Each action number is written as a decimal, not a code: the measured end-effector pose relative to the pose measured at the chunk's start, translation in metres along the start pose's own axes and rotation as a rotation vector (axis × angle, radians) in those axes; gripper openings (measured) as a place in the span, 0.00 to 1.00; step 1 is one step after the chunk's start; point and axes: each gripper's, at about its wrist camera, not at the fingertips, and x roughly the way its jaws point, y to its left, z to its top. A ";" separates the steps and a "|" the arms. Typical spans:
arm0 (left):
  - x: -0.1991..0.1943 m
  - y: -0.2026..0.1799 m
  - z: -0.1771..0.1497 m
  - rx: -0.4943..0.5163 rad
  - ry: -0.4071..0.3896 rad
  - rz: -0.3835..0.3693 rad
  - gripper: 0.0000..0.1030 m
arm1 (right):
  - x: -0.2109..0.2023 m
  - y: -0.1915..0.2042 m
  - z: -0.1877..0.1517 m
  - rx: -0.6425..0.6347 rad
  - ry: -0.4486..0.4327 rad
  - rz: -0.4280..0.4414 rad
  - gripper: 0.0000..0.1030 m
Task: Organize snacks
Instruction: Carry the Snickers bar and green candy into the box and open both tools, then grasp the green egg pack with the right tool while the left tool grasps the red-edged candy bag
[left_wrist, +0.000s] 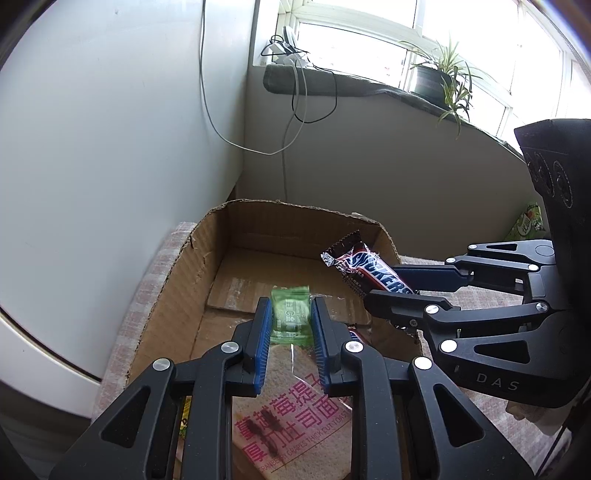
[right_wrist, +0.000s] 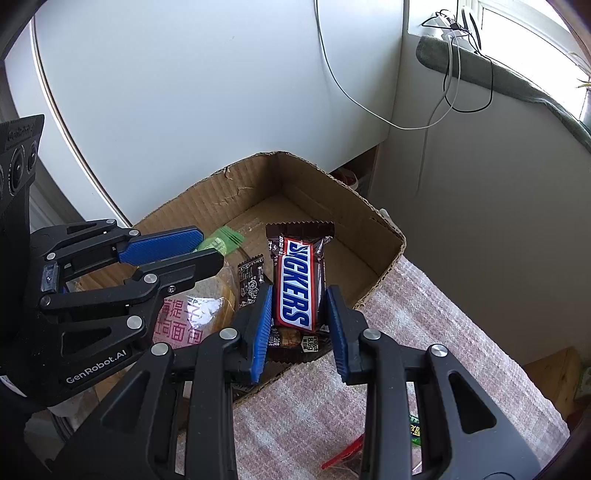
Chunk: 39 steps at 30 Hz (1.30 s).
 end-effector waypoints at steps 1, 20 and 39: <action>0.000 0.000 0.000 -0.002 -0.001 0.003 0.21 | -0.001 0.001 0.001 -0.004 -0.006 -0.007 0.30; -0.024 0.004 -0.002 -0.033 -0.047 0.037 0.64 | -0.039 -0.009 -0.008 0.019 -0.059 -0.064 0.72; -0.067 -0.097 -0.026 0.062 -0.080 -0.182 0.65 | -0.147 -0.093 -0.135 0.288 -0.080 -0.163 0.84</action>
